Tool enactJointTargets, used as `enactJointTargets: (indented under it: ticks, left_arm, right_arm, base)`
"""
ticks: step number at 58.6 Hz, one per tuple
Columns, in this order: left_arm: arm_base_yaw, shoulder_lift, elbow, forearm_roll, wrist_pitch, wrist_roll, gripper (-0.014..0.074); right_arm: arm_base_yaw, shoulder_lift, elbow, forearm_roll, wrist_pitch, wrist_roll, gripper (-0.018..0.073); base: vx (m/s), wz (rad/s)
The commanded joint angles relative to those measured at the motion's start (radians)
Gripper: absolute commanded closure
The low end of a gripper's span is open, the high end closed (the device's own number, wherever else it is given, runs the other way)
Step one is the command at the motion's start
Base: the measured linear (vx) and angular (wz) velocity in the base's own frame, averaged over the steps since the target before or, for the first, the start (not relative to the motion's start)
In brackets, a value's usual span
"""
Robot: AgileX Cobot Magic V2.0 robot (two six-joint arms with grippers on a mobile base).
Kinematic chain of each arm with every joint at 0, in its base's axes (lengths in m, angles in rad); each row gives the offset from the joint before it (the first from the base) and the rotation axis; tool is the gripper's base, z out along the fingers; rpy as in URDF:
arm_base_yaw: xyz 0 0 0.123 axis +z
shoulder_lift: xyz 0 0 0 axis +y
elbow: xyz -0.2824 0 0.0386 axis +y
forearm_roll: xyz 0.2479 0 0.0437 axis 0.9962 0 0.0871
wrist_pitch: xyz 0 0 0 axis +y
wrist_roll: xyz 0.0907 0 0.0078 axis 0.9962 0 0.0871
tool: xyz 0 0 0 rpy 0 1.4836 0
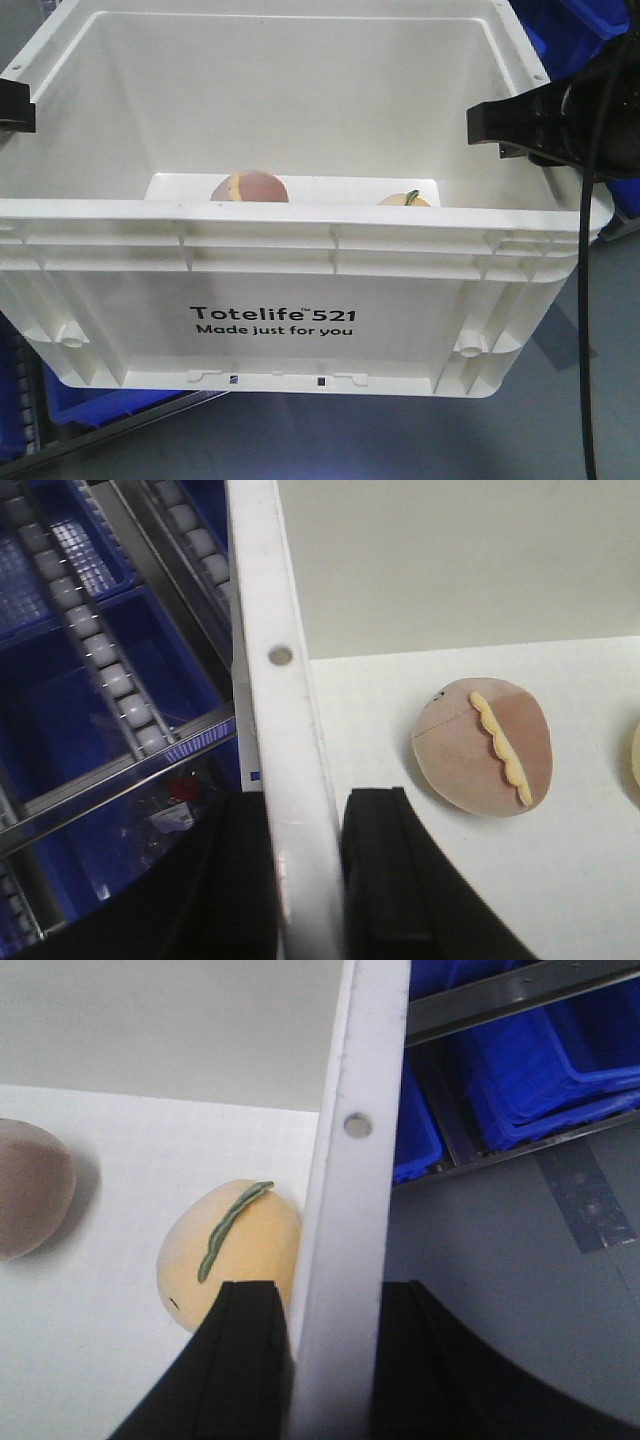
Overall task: Place moving items into box and shelve
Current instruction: 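Carry the tote over the roller shelf between the blue bins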
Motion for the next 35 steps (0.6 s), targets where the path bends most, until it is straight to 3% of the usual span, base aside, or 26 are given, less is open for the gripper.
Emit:
enactJointTargets:
  ticks: [1,35]
  left_arm:
    - [-0.004,-0.026,-0.044,0.025,-0.133,0.011,0.0558]
    - [-0.004,-0.026,-0.044,0.025,-0.133,0.011,0.0558]
  right_arm:
    - [-0.003,-0.036,-0.041,-0.101,-0.123,-0.023,0.0495]
    - [-0.003,-0.036,-0.041,-0.101,-0.123,-0.023,0.0495]
  base:
    - [0.01,0.49]
    - [0.02,0.43]
